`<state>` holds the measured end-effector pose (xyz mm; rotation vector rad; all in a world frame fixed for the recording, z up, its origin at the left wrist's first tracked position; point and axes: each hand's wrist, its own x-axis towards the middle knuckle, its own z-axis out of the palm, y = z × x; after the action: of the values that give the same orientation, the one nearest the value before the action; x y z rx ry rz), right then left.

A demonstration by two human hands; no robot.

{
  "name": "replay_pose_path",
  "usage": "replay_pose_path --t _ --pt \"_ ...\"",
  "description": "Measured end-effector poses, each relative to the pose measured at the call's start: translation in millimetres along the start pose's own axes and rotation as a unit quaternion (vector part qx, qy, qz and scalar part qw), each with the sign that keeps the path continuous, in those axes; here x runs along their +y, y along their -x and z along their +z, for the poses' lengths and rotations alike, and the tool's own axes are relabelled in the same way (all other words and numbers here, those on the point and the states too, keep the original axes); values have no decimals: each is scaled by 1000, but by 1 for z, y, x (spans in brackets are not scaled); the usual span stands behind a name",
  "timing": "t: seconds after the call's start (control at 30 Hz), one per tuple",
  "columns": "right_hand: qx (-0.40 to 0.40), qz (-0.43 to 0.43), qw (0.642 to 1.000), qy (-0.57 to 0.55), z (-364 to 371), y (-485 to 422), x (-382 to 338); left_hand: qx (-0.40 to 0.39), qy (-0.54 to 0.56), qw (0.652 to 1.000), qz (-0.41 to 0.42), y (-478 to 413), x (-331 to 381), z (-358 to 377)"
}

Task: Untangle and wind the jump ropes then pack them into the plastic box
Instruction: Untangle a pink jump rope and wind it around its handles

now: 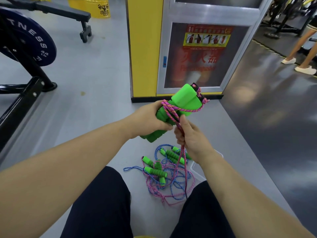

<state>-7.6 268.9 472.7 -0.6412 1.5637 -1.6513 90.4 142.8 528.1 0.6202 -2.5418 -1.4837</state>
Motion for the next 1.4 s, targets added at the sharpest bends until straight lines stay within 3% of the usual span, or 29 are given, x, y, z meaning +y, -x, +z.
replay_pose_path --t 0.1,0.37,0.73,0.93,1.03,1.23,1.4 --pt "-14 3 998 -64 0 -1 1 -2 39 999 -5 -1 -1 2" --pt "-5 9 1000 -10 -6 -1 2 4 122 992 -18 -2 -7 10" --pt "12 79 984 -159 0 -6 4 19 71 997 -36 -5 -6 18" --pt "50 66 997 -1 0 -5 3 -24 178 978 -102 -10 -5 19" --pt "30 72 997 19 -1 -5 5 -25 124 987 -99 -14 -6 18" --pt "12 60 998 -19 2 -6 12 -18 -145 987 -63 -22 -9 20" --pt "36 69 993 -84 4 -7 21 -41 -102 991 -80 -22 -10 21"
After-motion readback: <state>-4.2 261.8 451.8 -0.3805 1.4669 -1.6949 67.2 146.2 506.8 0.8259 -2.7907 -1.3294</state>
